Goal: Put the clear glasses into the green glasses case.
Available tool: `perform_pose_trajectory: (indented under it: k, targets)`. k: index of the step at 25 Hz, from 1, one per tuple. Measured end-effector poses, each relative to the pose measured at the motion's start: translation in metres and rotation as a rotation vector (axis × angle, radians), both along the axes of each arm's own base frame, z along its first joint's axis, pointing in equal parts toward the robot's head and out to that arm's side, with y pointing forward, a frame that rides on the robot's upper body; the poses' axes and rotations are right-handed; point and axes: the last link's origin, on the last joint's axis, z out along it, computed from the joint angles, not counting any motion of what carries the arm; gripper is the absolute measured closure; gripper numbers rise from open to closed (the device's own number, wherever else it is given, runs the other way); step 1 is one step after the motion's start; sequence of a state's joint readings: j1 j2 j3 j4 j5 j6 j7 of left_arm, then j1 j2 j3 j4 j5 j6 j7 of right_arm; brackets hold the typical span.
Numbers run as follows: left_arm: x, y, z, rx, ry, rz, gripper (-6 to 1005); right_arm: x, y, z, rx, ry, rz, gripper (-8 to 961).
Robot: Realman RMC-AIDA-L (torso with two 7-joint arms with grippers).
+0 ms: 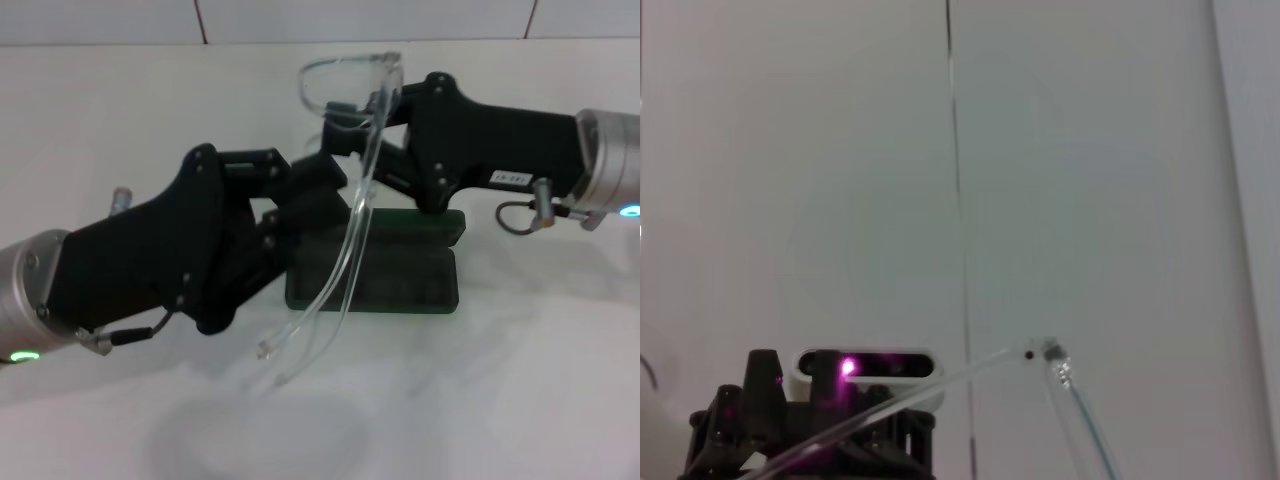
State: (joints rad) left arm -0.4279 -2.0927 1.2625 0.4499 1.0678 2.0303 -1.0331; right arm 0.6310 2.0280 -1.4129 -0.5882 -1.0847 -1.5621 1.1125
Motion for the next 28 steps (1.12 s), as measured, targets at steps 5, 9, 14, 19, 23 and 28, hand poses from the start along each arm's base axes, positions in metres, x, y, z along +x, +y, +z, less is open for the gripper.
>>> perform_pose_trajectory:
  k: [5, 9, 14, 19, 23, 28]
  targets:
    - [0.000, -0.002, -0.002, -0.003, 0.010, -0.009, 882, -0.003, -0.002, -0.006, -0.018, -0.012, 0.014, 836]
    - [-0.001, -0.003, -0.003, -0.004, 0.011, -0.003, 908, -0.003, -0.003, -0.007, -0.023, -0.010, 0.016, 836]
    - [-0.006, -0.004, -0.007, -0.002, 0.015, 0.027, 949, -0.005, -0.007, -0.010, -0.033, -0.008, 0.027, 836]
    - [-0.011, -0.001, -0.011, 0.013, 0.040, 0.064, 949, -0.005, -0.008, -0.011, -0.034, 0.004, 0.029, 836]
    - [-0.013, 0.001, -0.014, 0.014, 0.065, 0.086, 949, -0.004, -0.008, -0.012, -0.028, 0.004, 0.022, 836]
    - [-0.014, 0.001, -0.010, 0.027, 0.054, 0.089, 948, -0.001, -0.007, -0.013, -0.025, -0.003, 0.003, 836]
